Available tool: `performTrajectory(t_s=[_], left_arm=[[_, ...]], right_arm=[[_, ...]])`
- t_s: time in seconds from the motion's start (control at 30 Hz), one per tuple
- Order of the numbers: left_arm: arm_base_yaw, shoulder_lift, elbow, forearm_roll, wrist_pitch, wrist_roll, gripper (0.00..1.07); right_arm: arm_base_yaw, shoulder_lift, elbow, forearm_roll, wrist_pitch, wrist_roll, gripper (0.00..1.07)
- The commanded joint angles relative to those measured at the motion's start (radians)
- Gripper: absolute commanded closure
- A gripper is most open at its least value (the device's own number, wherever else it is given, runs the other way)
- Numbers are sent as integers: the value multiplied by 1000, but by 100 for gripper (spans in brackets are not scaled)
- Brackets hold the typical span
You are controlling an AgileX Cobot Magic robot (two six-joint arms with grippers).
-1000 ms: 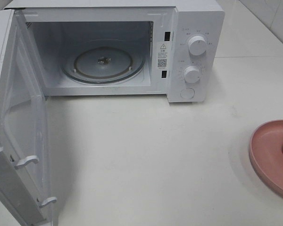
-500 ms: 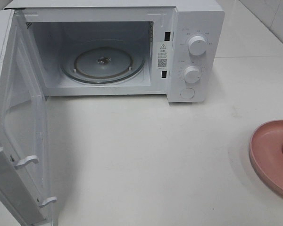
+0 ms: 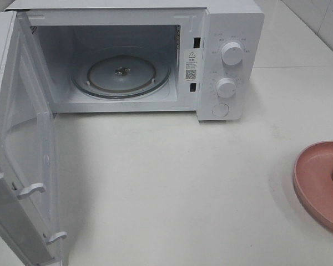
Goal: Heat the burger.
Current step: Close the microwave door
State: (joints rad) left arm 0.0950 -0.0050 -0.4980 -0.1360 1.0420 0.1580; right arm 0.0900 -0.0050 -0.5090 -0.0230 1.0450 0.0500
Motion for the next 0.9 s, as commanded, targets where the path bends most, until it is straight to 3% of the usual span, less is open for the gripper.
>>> performTrajectory(t_s=[0.03,0.9], left_arm=[[2,-21,3,-7,-5,-1,6],[2,-21,3,-10,-5,-1,6]], right_arm=[[-7,-25,-1,-3,-10,-8,32],[-7,-25,-1,-3,-10,-8,32]])
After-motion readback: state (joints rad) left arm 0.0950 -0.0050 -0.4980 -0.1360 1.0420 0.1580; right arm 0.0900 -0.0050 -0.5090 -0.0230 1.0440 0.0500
